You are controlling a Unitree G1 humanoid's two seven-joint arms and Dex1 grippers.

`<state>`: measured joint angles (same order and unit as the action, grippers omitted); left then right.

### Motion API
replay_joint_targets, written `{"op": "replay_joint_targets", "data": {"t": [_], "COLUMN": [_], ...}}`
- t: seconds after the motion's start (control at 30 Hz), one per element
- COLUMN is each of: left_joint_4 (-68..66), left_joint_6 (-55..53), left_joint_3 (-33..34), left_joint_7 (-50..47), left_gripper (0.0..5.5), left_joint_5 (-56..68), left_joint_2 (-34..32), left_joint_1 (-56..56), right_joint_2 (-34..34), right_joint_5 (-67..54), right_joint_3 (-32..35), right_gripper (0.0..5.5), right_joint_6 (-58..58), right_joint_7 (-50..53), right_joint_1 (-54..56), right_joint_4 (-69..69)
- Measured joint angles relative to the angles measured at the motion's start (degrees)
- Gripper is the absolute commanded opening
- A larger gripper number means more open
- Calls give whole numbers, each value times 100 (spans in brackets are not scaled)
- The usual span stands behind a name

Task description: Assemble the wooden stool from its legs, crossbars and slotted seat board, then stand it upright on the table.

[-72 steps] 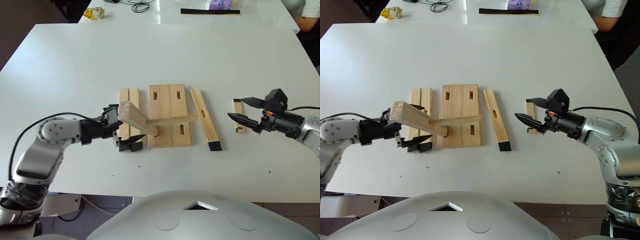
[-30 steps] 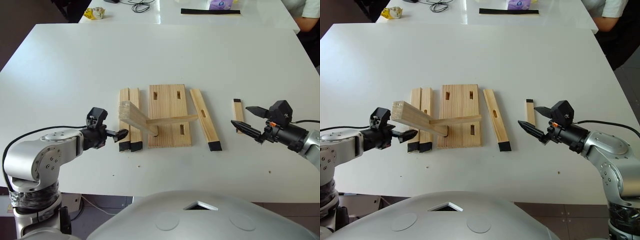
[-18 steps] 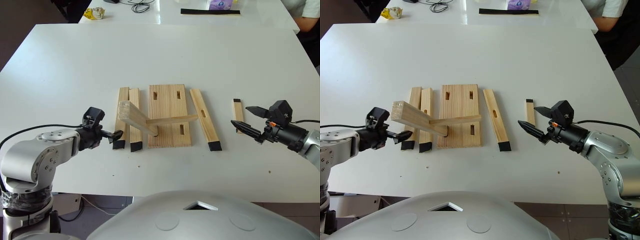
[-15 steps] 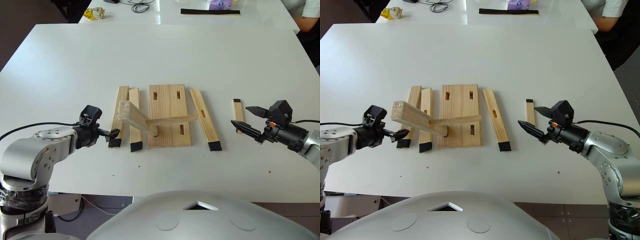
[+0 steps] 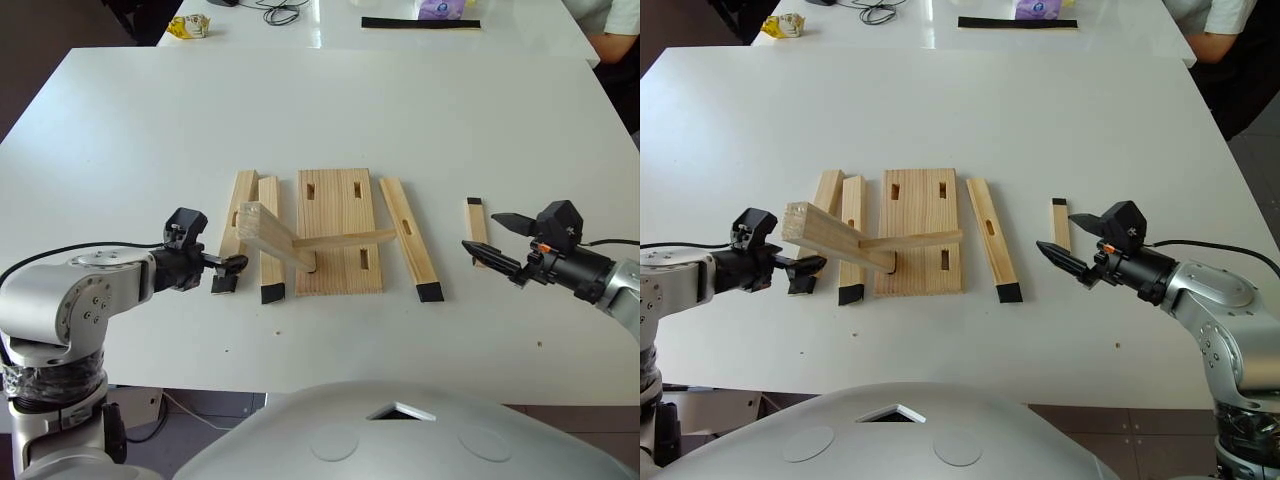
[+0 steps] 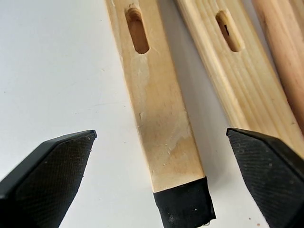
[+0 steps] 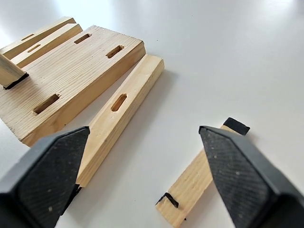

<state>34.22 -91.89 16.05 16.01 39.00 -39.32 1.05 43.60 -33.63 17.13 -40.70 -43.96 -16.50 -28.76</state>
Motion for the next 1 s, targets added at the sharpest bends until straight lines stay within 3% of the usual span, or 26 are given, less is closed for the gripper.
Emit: {"op": "replay_joint_targets", "data": {"t": [0.37,1.0], "left_joint_4": [-71,-144], "left_joint_6": [83,138], "left_joint_3": [-204,-66], "left_joint_7": [-759,-718], "left_gripper": [508,249], "left_joint_5": [-303,-553], "left_joint_2": [770,911], "left_joint_1": [-106,-165], "right_joint_2": [33,83], "right_joint_5": [48,117], "right_joint_3": [-141,-221], "right_gripper": [426,426], "right_joint_6": [4,34], "right_joint_7": [-48,-60], "right_joint_1": [184,280], "right_joint_4": [76,168]}}
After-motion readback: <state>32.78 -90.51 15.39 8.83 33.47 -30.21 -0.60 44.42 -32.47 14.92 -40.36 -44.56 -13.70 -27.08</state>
